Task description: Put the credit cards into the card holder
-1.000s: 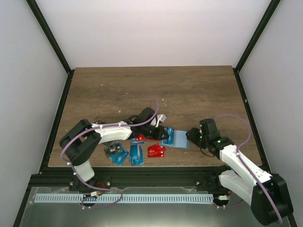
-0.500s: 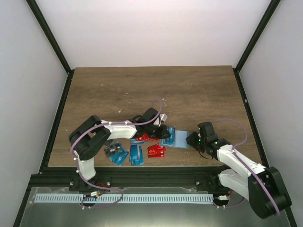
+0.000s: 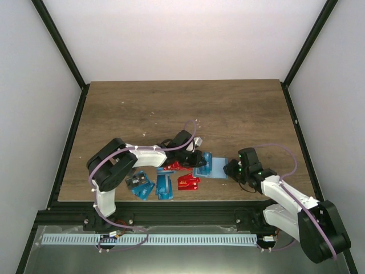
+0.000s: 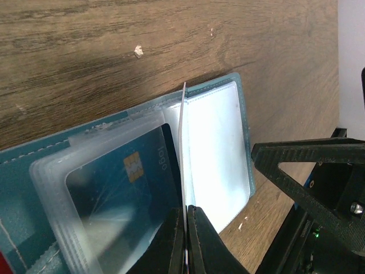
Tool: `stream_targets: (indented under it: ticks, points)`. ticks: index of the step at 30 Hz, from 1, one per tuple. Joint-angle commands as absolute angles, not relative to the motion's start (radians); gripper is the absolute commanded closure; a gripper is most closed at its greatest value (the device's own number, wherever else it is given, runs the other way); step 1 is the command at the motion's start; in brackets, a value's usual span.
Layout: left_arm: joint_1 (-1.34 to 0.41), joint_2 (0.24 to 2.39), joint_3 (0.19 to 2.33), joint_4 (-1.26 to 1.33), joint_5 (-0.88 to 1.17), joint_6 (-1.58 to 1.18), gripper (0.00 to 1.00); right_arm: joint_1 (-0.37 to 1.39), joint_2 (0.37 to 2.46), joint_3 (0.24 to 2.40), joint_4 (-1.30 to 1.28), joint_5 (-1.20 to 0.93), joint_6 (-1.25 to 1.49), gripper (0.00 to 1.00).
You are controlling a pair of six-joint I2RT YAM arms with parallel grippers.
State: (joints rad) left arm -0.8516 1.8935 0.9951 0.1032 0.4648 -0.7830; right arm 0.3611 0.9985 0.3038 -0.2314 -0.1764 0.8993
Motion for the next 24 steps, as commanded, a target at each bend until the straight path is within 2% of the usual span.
stream_targets:
  ticks: [1,24]
  points:
    - [-0.853,1.909,1.019,0.117,0.460,-0.788,0.96,0.356,1.001,0.287,-0.209,-0.187,0.898,0.69]
    - [-0.859,1.947,0.987,0.144,0.504,-0.892,0.96,0.356,0.972,0.249,-0.193,-0.219,0.905,0.73]
